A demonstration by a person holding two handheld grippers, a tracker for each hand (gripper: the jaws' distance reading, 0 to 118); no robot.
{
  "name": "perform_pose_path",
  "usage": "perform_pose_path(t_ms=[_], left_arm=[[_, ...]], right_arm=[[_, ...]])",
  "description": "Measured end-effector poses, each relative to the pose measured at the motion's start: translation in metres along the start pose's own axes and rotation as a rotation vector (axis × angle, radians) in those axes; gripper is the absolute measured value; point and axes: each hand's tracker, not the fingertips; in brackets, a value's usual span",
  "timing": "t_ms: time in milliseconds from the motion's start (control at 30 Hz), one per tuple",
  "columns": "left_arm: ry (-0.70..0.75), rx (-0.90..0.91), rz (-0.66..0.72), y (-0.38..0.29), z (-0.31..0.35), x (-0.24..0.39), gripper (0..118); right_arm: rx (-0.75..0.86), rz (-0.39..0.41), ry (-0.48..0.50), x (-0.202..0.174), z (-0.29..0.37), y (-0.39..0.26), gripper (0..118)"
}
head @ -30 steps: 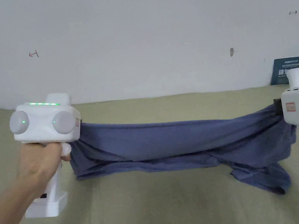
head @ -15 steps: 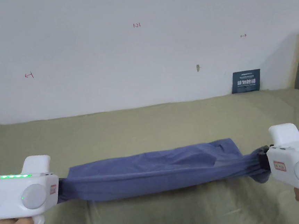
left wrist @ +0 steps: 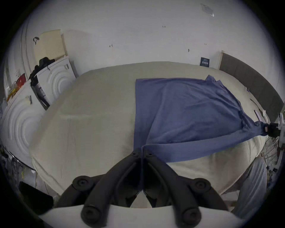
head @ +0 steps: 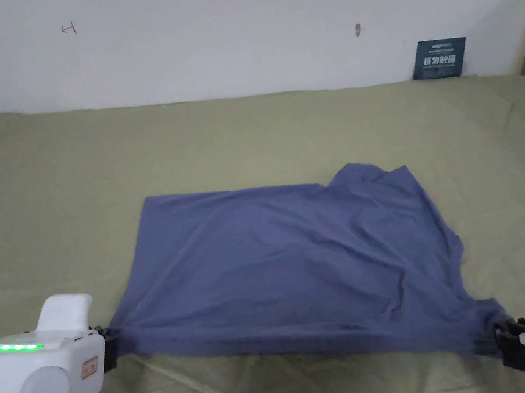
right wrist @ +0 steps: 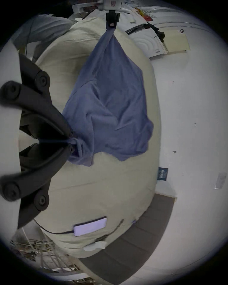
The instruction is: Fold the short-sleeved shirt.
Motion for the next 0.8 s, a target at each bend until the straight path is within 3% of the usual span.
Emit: perform_pose_path(t_ms=[533,567,633,667,700,800], left_arm=[[-0.039,-0.060,0.071,-0.040,-0.003,-0.008,3],[-0.050,-0.055,0.073,-0.041,-0.003,-0.008,20],[-0.081,-0.061,0.079,-0.043,-0.003,-0.010,100],[-0.071,-0.057,0.079,-0.045,-0.002,-0.008,118],[-0.034,0.007,0.062,-0.043,0.003,-0.008,113],[-0.015,0.031,0.063,-0.033,0.014,-0.011,108]], right_arm=[[-0.037,0.019,-0.006,0.000,-0.002,-0.023,5],[-0.036,0.018,-0.008,-0.001,-0.002,-0.023,28],[-0.042,0.012,-0.026,-0.001,-0.001,-0.022,110],[-0.048,0.004,-0.029,0.000,0.000,-0.020,114],[0.048,-0.010,-0.026,0.002,0.008,-0.012,108],[0.039,-0.037,-0.020,0.002,0.012,0.003,107]])
